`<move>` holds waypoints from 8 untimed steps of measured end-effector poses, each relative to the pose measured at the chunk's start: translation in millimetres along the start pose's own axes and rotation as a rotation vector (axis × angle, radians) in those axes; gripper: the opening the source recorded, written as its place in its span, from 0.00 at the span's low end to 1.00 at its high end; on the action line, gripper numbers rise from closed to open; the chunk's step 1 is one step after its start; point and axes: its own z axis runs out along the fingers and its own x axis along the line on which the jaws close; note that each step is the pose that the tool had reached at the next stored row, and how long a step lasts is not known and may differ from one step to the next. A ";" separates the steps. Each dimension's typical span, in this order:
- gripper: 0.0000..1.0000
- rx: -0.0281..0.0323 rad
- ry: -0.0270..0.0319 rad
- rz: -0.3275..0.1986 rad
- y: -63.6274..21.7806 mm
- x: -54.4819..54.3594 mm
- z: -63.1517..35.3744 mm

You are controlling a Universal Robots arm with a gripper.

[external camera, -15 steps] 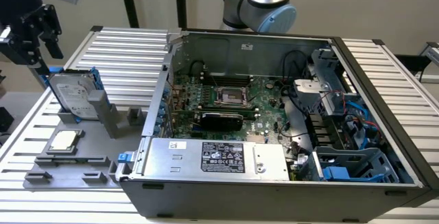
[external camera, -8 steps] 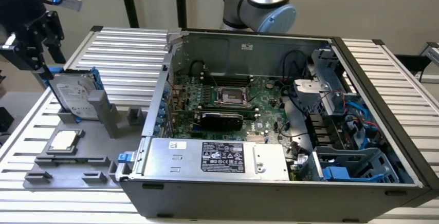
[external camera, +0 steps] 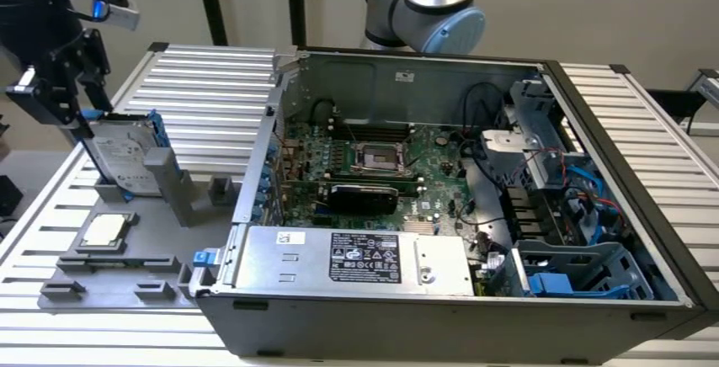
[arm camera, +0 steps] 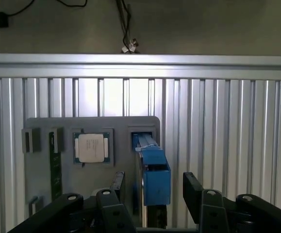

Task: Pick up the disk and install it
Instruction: 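Pick up the disk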

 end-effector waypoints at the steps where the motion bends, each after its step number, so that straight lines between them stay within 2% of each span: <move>1: 0.60 0.0003 0.0003 -0.001 -0.1 -0.7 1.8; 5: 0.60 0.0013 0.0035 -0.005 -0.2 -3.6 9.0; 8: 0.60 0.0016 0.0102 -0.006 -0.3 -5.0 14.1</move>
